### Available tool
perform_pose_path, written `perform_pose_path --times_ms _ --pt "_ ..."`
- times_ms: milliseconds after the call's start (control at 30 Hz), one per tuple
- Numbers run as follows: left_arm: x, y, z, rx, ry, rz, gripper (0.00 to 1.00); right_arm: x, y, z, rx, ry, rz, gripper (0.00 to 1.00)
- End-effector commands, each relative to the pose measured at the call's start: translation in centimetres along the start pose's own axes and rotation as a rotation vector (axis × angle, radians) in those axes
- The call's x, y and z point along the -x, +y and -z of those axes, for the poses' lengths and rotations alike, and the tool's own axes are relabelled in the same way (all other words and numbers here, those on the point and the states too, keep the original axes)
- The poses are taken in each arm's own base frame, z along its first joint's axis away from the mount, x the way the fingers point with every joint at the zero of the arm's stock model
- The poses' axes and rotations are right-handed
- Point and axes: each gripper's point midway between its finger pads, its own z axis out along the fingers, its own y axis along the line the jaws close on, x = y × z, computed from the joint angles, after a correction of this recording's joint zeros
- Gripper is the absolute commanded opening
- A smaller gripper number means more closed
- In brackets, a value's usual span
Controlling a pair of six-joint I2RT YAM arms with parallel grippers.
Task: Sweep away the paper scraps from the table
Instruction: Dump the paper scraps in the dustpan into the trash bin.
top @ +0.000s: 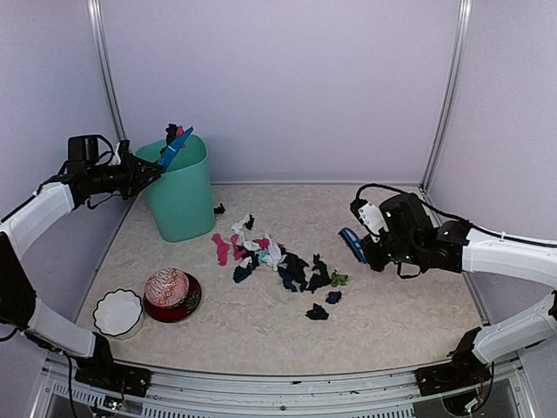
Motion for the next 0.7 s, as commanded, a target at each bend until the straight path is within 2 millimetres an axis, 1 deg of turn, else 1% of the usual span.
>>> perform_pose_path --times_ms 0,267,333,500,667 --pt "0.1 -3.8 0.4 -0.230 0.039 0.054 0.00 0.5 -0.3 -0.2 -0.004 -0.017 -0.023 0.00" --pt "0.9 -4.9 0.8 -0.351 0.024 0.183 0.00 0.6 -0.1 0.0 0.007 -0.021 -0.030 0.00" --pt "1.2 -5.6 1.2 -0.383 0.007 0.206 0.00 0.7 -0.1 0.1 0.011 -0.027 -0.034 0.00" --pt "1.9 -7.1 1.9 -0.417 -0.017 0.199 0.00 1.3 0.1 0.3 0.027 -0.044 -0.041 0.00" --pt "1.9 -8.1 2.5 -0.421 -0.015 0.154 0.00 2.7 1.0 0.5 0.088 -0.093 -0.055 0.00"
